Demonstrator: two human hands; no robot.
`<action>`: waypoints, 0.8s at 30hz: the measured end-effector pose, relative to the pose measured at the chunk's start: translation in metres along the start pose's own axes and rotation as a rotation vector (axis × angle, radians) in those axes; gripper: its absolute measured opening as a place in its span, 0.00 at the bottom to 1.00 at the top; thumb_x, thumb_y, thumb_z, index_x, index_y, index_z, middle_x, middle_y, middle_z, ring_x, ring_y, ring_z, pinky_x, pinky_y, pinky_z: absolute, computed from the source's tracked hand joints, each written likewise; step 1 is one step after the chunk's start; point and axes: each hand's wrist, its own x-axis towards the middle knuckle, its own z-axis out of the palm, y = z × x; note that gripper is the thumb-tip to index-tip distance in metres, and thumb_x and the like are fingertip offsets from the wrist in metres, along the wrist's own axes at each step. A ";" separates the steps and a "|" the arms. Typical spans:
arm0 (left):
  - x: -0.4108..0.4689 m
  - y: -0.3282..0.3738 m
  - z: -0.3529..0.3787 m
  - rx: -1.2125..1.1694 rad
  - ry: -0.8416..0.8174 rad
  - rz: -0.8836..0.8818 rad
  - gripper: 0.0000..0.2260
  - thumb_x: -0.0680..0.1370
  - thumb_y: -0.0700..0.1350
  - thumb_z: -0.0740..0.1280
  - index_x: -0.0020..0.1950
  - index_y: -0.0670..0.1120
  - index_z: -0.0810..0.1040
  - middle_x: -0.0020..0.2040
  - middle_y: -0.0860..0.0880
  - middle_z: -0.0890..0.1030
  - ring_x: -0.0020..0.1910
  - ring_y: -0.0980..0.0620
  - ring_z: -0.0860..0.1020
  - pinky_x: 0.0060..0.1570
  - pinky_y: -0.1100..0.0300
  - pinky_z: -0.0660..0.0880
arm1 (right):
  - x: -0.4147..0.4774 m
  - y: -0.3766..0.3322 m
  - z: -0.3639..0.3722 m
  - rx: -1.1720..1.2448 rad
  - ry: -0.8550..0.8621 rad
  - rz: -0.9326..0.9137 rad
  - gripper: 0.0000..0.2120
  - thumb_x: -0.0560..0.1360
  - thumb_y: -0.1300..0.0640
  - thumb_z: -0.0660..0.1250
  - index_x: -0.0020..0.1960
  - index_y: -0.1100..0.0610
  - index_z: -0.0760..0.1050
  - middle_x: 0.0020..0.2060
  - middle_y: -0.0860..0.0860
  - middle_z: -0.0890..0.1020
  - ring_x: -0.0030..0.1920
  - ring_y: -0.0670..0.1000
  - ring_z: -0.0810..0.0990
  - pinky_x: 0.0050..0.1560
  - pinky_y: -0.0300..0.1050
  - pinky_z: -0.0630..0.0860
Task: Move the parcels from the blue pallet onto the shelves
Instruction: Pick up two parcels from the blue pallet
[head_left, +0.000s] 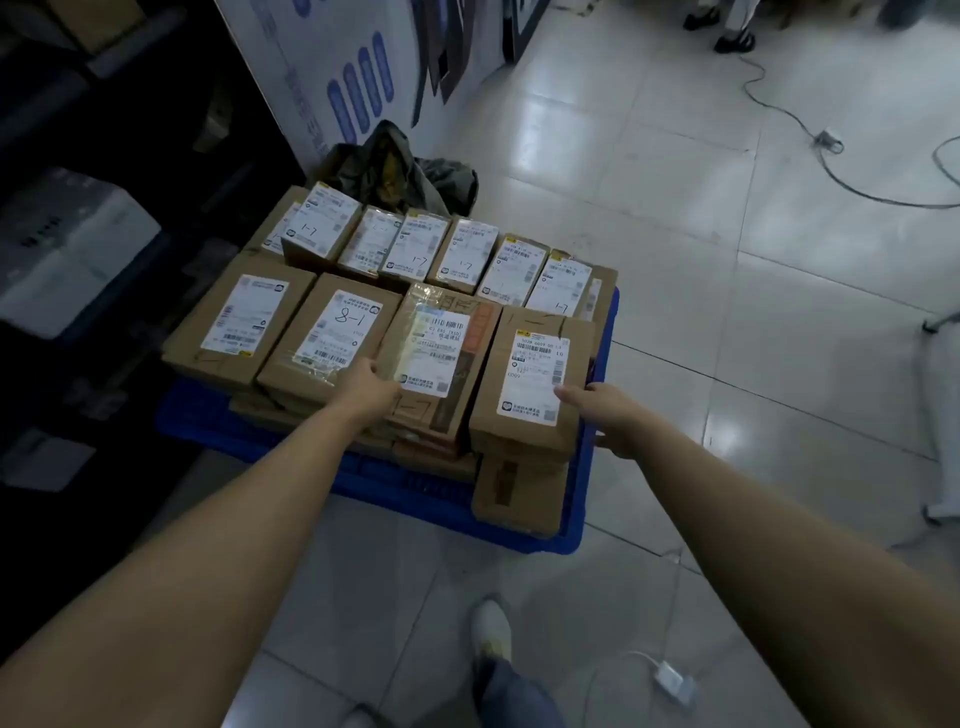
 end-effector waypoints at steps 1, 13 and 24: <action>0.001 0.003 0.000 0.008 -0.014 -0.015 0.23 0.78 0.42 0.64 0.72 0.39 0.64 0.67 0.41 0.72 0.52 0.48 0.72 0.44 0.58 0.69 | 0.001 -0.002 0.000 0.036 -0.007 0.007 0.24 0.80 0.51 0.62 0.72 0.60 0.64 0.68 0.55 0.73 0.69 0.58 0.69 0.69 0.57 0.64; 0.028 0.019 0.009 0.178 0.075 -0.091 0.19 0.77 0.43 0.63 0.67 0.40 0.70 0.68 0.39 0.69 0.65 0.39 0.68 0.62 0.48 0.69 | 0.035 0.008 0.008 0.296 -0.148 0.111 0.31 0.76 0.42 0.65 0.74 0.50 0.59 0.59 0.54 0.79 0.55 0.57 0.80 0.46 0.56 0.78; 0.035 -0.003 0.001 0.016 -0.048 -0.186 0.22 0.77 0.45 0.65 0.66 0.34 0.70 0.59 0.39 0.76 0.47 0.45 0.74 0.36 0.58 0.71 | 0.046 0.019 0.010 0.422 -0.177 0.117 0.40 0.74 0.43 0.69 0.77 0.47 0.49 0.63 0.56 0.77 0.58 0.60 0.79 0.53 0.62 0.77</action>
